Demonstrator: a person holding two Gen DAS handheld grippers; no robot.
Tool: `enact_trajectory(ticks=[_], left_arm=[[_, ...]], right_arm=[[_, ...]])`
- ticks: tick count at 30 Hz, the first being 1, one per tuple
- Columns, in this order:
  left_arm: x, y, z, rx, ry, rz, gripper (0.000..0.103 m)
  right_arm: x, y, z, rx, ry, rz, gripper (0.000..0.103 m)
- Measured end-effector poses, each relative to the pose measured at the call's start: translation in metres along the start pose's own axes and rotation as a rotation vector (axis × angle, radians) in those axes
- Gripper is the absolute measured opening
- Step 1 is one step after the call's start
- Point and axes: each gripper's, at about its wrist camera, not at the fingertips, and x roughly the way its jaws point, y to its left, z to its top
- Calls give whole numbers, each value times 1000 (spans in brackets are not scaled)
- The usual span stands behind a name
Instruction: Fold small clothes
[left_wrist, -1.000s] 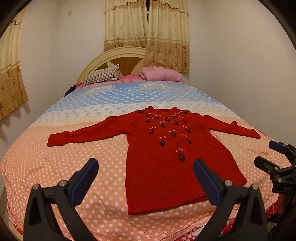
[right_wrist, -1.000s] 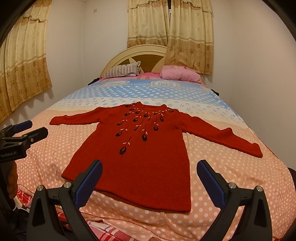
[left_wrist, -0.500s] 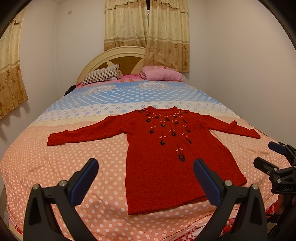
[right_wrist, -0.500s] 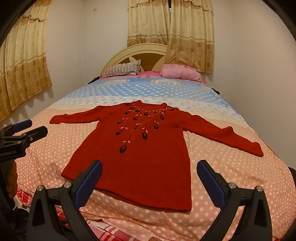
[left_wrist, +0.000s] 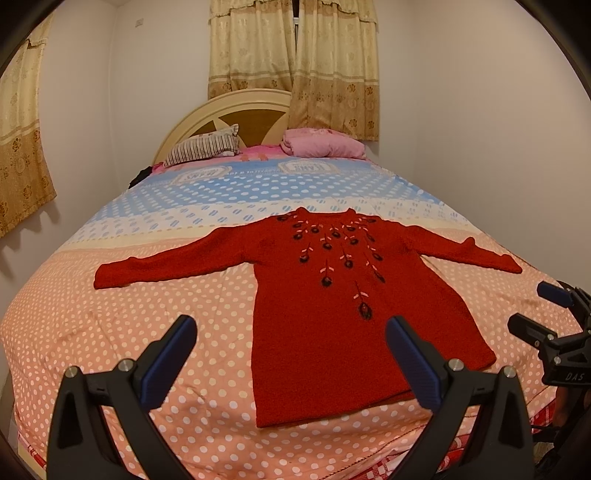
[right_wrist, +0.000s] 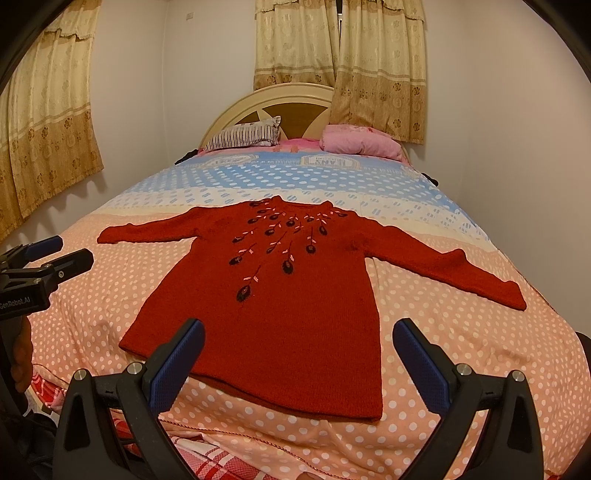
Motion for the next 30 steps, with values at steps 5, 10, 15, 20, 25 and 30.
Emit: enact_trajectory(ticks=[5, 10, 15, 20, 25, 30], left_arm=[[14, 1, 2, 24, 3, 14, 103], [45, -5, 9, 39, 34, 15, 103], [84, -15, 9, 64, 98, 7, 103], [116, -24, 13, 81, 135, 2, 103], [147, -28, 19, 78, 148, 35, 103], [164, -28, 14, 52, 176, 38, 103]], right_arm=[[7, -8, 1, -10, 5, -13, 102], [30, -41, 1, 19, 32, -53, 102], [65, -99, 1, 139, 100, -80, 102], [98, -160, -1, 297, 178, -73, 102], [119, -233, 1, 467, 212, -108, 102], [128, -303, -7, 624, 217, -147, 102]])
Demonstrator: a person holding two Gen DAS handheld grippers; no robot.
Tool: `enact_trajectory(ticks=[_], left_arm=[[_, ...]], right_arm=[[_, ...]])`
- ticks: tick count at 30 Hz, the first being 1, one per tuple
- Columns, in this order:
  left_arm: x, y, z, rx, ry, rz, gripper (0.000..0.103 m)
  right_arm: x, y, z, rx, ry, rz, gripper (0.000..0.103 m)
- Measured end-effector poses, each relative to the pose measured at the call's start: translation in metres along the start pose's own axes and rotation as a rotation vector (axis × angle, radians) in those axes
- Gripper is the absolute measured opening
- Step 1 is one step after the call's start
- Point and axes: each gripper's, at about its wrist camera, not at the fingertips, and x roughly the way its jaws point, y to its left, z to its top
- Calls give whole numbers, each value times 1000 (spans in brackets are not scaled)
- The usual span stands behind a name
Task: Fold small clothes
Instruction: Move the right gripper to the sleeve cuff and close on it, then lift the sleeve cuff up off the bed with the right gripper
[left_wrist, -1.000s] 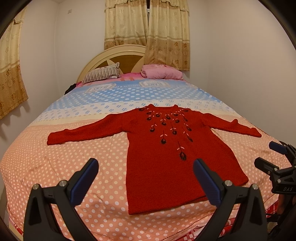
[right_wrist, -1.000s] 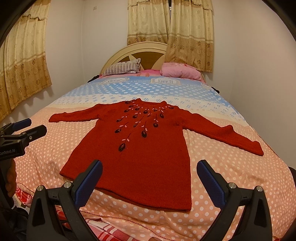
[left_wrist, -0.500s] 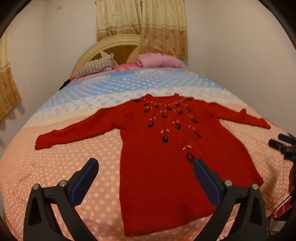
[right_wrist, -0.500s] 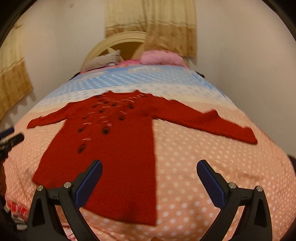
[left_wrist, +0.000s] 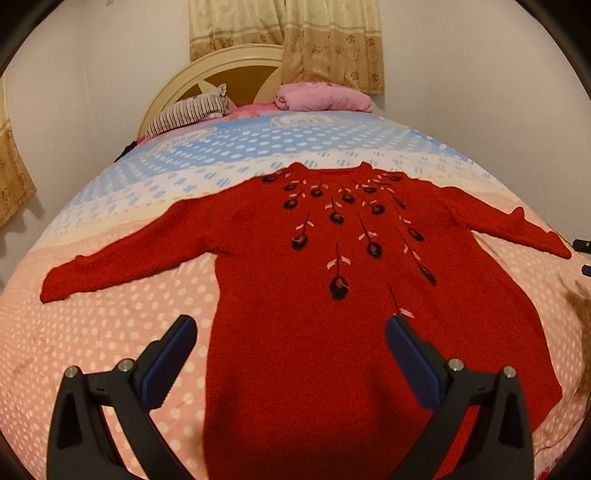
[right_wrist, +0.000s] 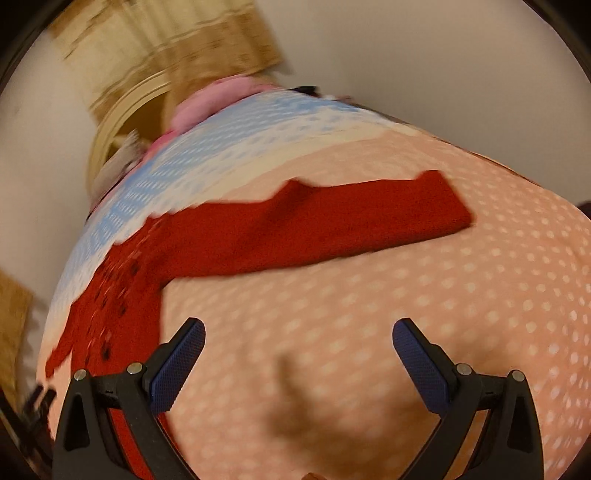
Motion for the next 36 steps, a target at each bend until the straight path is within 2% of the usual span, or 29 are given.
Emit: enact_trajectory(ticks=[6, 7, 10, 14, 22, 24, 26, 29, 31, 36], left_arm=[[22, -4, -1, 14, 34, 43, 103], [24, -3, -1, 13, 38, 48, 103], [27, -2, 2, 6, 37, 54, 103], [31, -3, 4, -3, 41, 50, 103], [43, -5, 7, 4, 58, 68, 103], [43, -3, 9, -2, 57, 65, 103], [43, -1, 10, -7, 51, 69, 103], [44, 1, 12, -21, 50, 61, 103], [44, 2, 12, -20, 51, 64, 103], [41, 11, 10, -47, 52, 59, 103]], right_arm=[[16, -68, 34, 186, -15, -21, 101], [18, -79, 39, 221, -20, -15, 97], [24, -102, 51, 279, -21, -3, 76], [31, -123, 64, 317, -29, -26, 70], [59, -145, 81, 332, 11, -58, 64], [62, -145, 85, 325, 3, -67, 58], [66, -144, 89, 319, 6, -59, 37], [70, -139, 92, 312, 22, -28, 32], [73, -136, 94, 319, 35, 23, 27], [67, -114, 100, 278, 18, 51, 21]])
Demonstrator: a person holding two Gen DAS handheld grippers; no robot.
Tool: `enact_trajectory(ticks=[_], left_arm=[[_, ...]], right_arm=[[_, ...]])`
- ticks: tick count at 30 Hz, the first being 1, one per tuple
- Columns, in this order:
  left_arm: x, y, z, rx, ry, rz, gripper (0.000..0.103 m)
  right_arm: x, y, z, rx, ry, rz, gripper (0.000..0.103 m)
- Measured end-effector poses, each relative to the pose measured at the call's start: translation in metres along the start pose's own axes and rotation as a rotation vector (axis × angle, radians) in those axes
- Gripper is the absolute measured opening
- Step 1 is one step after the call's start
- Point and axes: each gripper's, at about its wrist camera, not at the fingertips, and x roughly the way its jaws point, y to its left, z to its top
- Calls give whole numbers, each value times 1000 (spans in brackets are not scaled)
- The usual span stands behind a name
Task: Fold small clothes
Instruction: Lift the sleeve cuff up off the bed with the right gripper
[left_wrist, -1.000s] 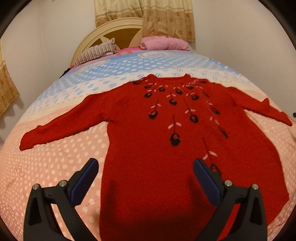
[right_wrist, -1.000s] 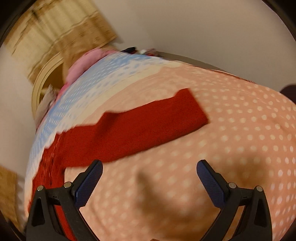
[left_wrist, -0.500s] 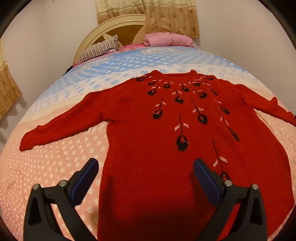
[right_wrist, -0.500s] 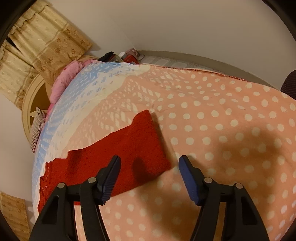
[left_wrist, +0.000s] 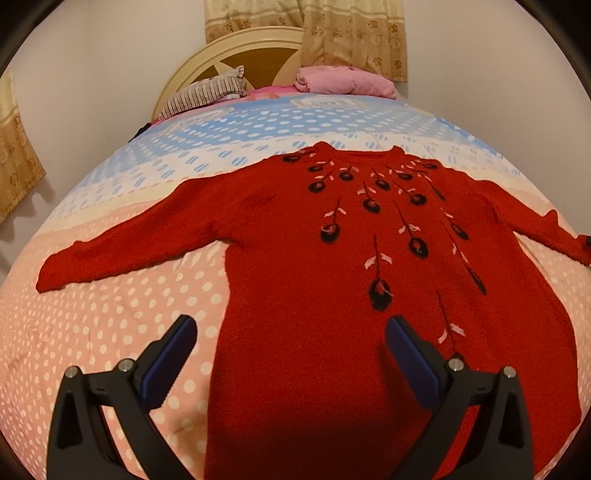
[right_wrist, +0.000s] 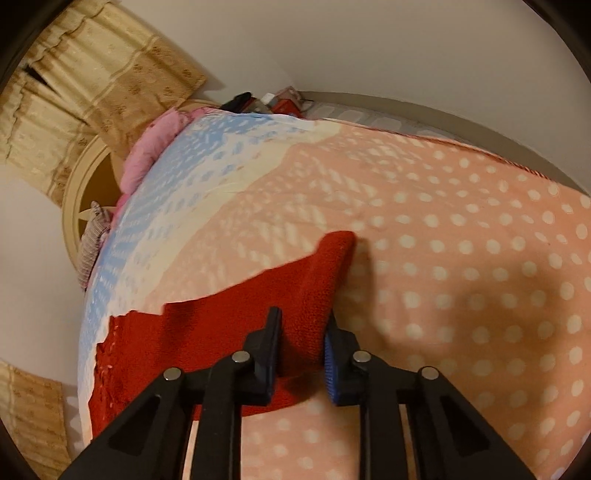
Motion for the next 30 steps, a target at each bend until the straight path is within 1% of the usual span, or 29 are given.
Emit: enact_trajectory(ticks=[6, 14, 19, 24, 30], left_arm=[[-11, 13, -4, -44, -22, -8, 103], [-11, 35, -1, -96, -31, 13, 103], [-14, 42, -4, -114, -35, 7, 103], [-17, 48, -7, -118, -43, 2, 103], [-21, 60, -6, -115, -74, 54, 103]], right_arm=[[-18, 35, 4, -69, -44, 30, 20], [-61, 95, 10, -156, -122, 132, 19], [-82, 137, 9, -220, -150, 178, 19], [-89, 178, 5, -281, -162, 206, 19], [-92, 228, -2, -354, -167, 237, 19]])
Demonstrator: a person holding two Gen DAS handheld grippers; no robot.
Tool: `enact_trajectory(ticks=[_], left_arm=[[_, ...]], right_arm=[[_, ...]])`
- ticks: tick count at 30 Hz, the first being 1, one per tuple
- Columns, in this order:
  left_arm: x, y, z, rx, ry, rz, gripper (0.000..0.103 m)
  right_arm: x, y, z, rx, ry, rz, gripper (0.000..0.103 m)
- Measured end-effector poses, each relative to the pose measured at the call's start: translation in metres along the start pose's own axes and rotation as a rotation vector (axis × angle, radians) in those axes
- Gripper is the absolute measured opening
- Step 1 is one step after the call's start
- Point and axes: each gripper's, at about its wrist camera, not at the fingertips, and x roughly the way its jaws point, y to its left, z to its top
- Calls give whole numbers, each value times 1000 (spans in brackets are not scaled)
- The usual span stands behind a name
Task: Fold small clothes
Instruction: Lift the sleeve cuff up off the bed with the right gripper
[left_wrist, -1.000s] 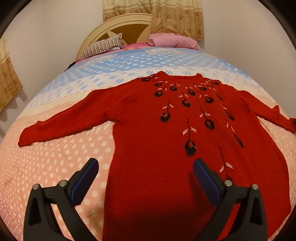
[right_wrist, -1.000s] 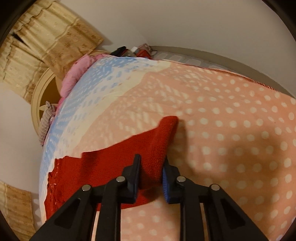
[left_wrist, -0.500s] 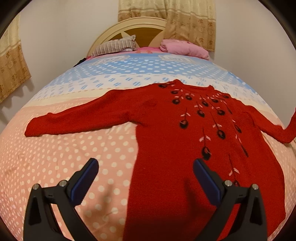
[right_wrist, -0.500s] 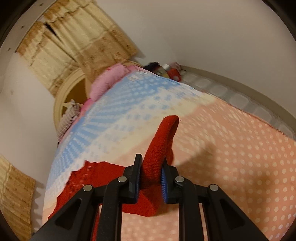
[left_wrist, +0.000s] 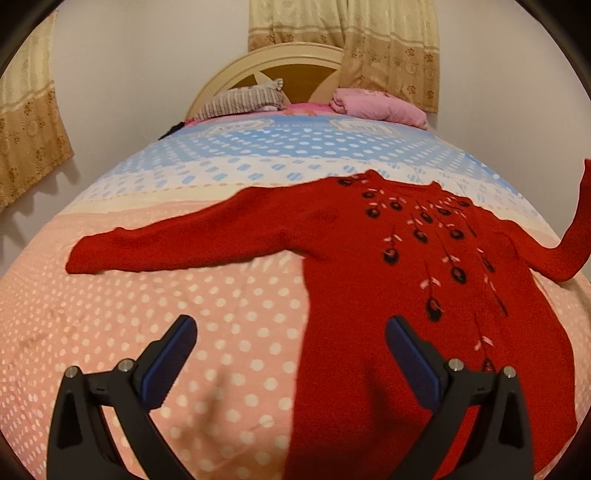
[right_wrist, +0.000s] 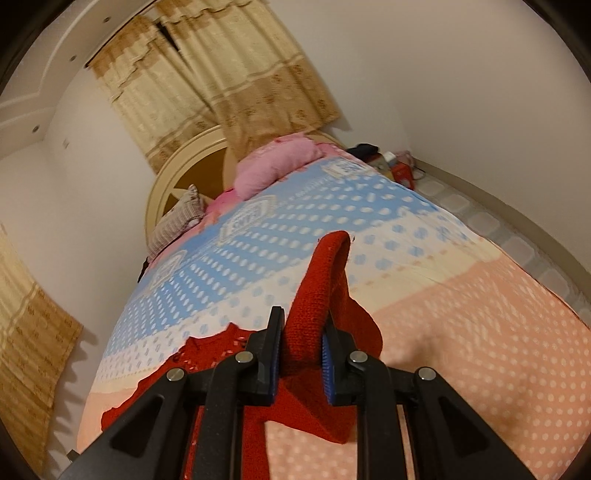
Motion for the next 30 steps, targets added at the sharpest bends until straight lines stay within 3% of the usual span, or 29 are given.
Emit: enact_trajectory(ticks=[17, 30], left_arm=[[-1, 19, -5, -35, -1, -20, 103], [1, 31, -6, -64, 6, -21, 103]], right_arm=[[31, 135, -2, -194, 19, 87, 19], [71, 219, -32, -275, 79, 173, 19]])
